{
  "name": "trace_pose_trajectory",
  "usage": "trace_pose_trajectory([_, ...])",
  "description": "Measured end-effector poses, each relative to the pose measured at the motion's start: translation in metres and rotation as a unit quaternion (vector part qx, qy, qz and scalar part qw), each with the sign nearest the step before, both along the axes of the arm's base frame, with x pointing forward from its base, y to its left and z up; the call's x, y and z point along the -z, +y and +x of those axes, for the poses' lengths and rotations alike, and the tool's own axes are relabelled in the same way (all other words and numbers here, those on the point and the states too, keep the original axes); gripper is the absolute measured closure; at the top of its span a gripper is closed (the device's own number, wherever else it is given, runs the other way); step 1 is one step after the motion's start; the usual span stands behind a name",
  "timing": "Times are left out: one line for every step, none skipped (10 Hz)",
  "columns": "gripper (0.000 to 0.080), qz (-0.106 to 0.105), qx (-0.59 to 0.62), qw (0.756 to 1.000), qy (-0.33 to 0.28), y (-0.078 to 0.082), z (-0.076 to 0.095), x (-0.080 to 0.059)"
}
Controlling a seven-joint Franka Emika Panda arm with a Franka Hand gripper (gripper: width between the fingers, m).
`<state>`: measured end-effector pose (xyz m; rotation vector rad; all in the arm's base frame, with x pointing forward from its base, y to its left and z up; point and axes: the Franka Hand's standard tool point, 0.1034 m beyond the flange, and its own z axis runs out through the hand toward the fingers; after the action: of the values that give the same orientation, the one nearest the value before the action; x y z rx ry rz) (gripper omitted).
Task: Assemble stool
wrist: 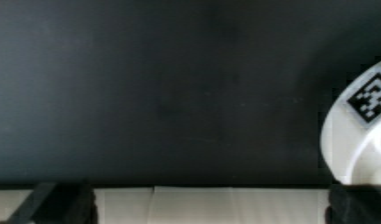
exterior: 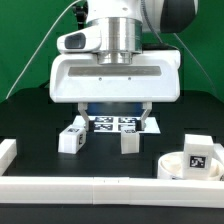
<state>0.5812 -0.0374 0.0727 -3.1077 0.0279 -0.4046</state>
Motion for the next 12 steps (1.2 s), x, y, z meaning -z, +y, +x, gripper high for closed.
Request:
trace_pose_trajectory([0.0151,0.001,-0.002,1.0,0.001,0.003,0.0,0.001])
trace_pose_trajectory([0.0151,0.0,-0.002,1.0,0.001,0.003,0.0,0.001])
trace_pose_trajectory([0.0151,0.0,-0.002,1.0,0.001,0.002,0.0,0.001])
trace_pose_trajectory([0.0151,0.0,-0.002,1.0,0.002,0.002,-0.001,0.002])
trace_pose_trajectory([0.0151,-0.004,-0.009,1.0,0.008,-0.005,-0.009,0.006])
trace_pose_trajectory([0.0151,-0.006,-0.01,1.0,0.016,-0.011,-0.02,0.011])
trace_pose_trajectory([0.0151,-0.005,-0.011,1.0,0.016,-0.008,-0.017,0.01])
trace_pose_trajectory([0.0151,-0.001,-0.013,1.0,0.024,-0.006,-0.017,0.01])
trace_pose_trajectory([0.0151,0.0,-0.013,1.0,0.028,-0.006,-0.018,0.011])
trace_pose_trajectory([0.0151,0.007,-0.012,0.999,0.047,-0.001,-0.021,0.013])
trace_pose_trajectory([0.0151,0.026,0.017,0.996,0.087,0.012,-0.028,0.018])
trace_pose_trajectory([0.0151,0.04,0.042,0.991,0.123,0.026,-0.035,0.021])
